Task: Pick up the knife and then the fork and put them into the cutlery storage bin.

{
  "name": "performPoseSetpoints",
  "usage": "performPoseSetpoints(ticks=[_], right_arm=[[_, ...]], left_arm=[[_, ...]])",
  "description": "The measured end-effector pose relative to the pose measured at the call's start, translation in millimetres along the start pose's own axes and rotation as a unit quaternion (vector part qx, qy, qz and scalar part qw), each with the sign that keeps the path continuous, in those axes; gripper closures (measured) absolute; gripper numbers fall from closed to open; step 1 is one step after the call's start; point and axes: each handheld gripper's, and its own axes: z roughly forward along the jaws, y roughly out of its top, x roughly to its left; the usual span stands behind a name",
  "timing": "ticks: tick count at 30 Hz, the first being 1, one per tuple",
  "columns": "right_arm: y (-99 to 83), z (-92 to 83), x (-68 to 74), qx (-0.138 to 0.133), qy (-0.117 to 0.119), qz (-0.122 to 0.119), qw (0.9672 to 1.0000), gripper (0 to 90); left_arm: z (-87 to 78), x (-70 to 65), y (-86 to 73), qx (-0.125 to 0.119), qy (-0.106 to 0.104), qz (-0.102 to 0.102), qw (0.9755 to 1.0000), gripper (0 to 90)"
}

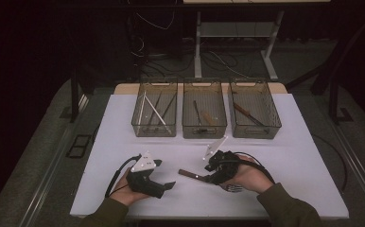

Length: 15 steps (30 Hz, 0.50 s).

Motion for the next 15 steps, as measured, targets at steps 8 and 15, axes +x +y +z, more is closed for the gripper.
performPoseSetpoints(ticks=[8, 15], right_arm=[[12.4, 12.2, 1.1, 0.069, 0.013, -0.018, 0.9974, 65.9], [22.9, 20.7, 1.5, 0.112, 0.019, -0.030, 0.9931, 69.9]], left_arm=[[-0.3, 0.1, 0.6, -0.001, -0.003, 0.006, 1.0000, 7.2], [-0.8, -0.6, 0.9, -0.003, -0.004, 0.005, 1.0000, 7.2]])
